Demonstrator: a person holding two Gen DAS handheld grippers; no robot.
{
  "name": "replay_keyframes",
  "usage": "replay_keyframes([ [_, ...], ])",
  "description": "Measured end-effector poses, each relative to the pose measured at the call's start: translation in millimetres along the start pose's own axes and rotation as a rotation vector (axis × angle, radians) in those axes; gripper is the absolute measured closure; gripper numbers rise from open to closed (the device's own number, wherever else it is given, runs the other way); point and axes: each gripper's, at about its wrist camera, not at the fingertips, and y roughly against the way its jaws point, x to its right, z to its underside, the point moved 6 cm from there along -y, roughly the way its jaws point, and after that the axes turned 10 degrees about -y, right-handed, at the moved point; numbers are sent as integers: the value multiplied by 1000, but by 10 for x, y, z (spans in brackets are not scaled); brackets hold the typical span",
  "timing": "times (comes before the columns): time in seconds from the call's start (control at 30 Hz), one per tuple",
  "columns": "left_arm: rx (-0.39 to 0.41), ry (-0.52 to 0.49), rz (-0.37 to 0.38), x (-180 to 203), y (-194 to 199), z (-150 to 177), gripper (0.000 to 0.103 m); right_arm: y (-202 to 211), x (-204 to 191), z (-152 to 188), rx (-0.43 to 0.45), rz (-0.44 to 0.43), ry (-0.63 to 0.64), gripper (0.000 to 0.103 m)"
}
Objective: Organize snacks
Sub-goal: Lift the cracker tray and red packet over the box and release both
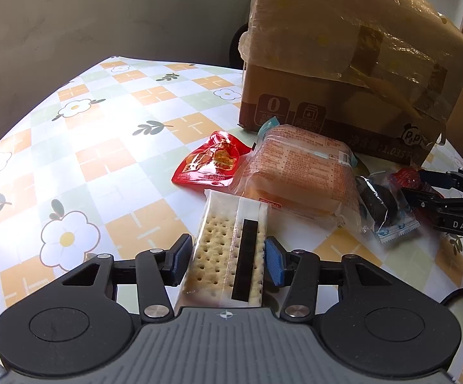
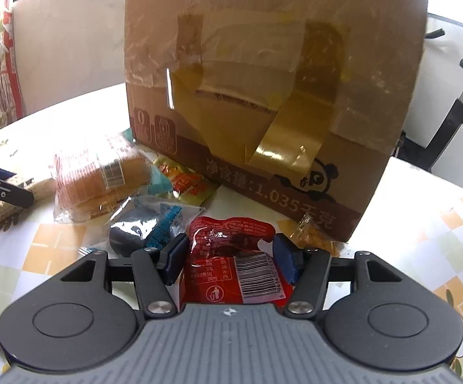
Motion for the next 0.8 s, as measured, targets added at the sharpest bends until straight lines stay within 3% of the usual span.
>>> replay_keyframes([
  [0.27,-3,21,41,31,60,25,53,81,109,-47,48,1,-75,43],
  [0.43,1,19,45,41,136,6,53,133,81,-58,49,2,-52,43],
  [0.53,24,12,44,31,234,-41,53,245,-31,-6,29,-27,7,43],
  [0.8,130,-2,38,21,535,-288,53,698,-60,14,68,-83,-56,43],
])
